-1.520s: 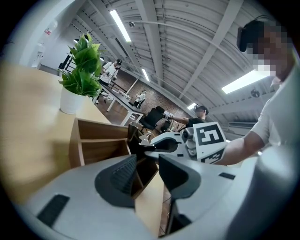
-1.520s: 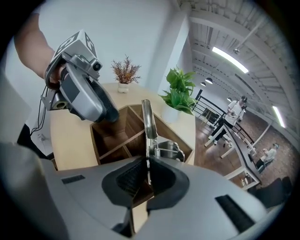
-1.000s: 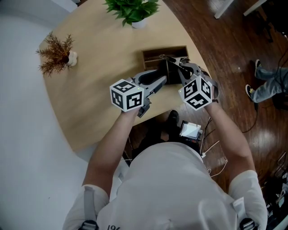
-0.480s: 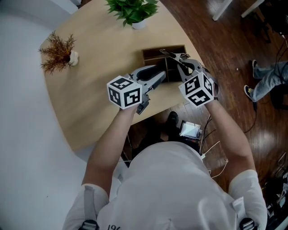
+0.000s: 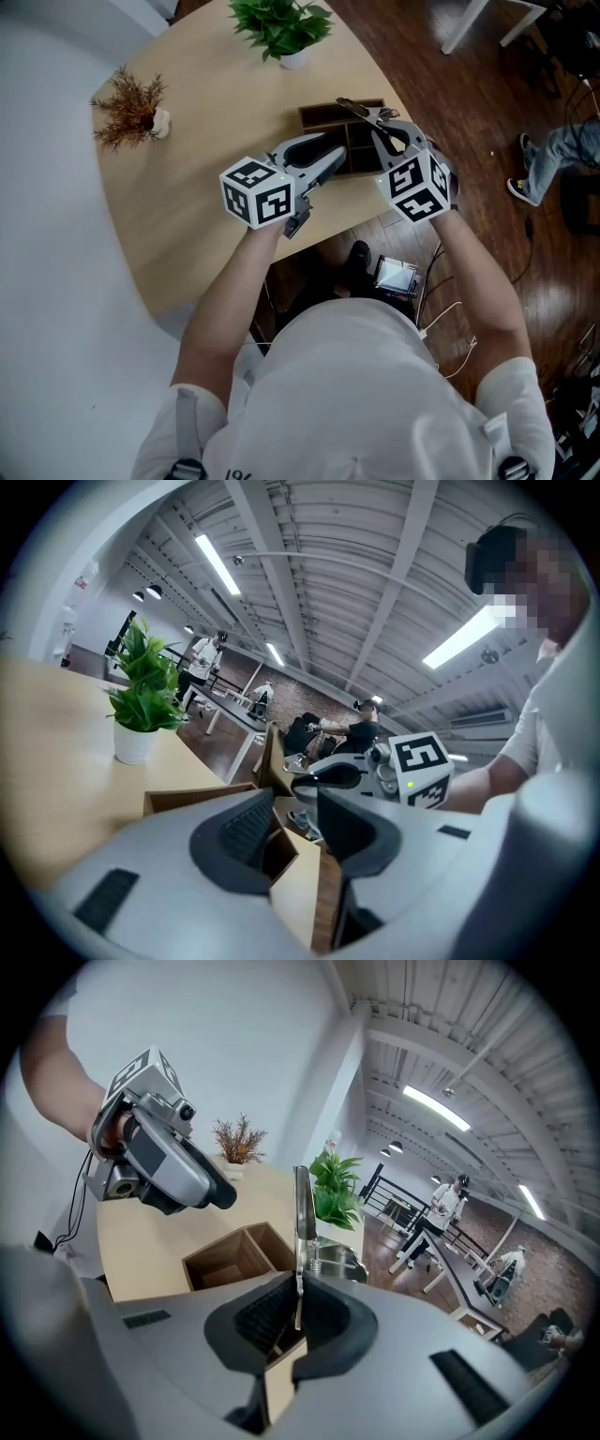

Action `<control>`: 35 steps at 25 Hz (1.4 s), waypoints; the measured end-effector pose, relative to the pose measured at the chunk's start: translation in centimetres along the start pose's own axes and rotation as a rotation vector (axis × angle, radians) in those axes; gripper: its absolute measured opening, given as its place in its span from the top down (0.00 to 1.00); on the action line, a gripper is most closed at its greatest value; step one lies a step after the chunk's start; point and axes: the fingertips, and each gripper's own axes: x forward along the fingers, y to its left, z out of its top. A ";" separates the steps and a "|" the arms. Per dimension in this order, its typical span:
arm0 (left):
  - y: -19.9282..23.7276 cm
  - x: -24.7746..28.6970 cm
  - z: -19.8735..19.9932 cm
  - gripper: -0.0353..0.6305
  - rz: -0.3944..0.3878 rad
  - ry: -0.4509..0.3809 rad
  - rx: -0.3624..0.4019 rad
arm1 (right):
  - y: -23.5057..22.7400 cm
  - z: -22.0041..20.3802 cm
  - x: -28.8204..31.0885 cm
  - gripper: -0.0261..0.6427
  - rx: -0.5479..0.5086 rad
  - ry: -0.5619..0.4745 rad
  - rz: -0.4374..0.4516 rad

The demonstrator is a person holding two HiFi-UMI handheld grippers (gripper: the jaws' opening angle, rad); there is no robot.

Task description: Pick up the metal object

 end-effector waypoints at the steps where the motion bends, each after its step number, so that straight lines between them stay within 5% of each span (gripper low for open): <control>1: -0.1 -0.2 0.2 0.76 0.001 -0.004 0.004 | -0.1 0.3 -0.3 0.95 0.001 -0.006 -0.005; 35: -10.2 -6.0 6.9 0.76 -0.068 -0.196 0.168 | -1.9 6.7 -11.5 0.95 0.007 -0.196 -0.158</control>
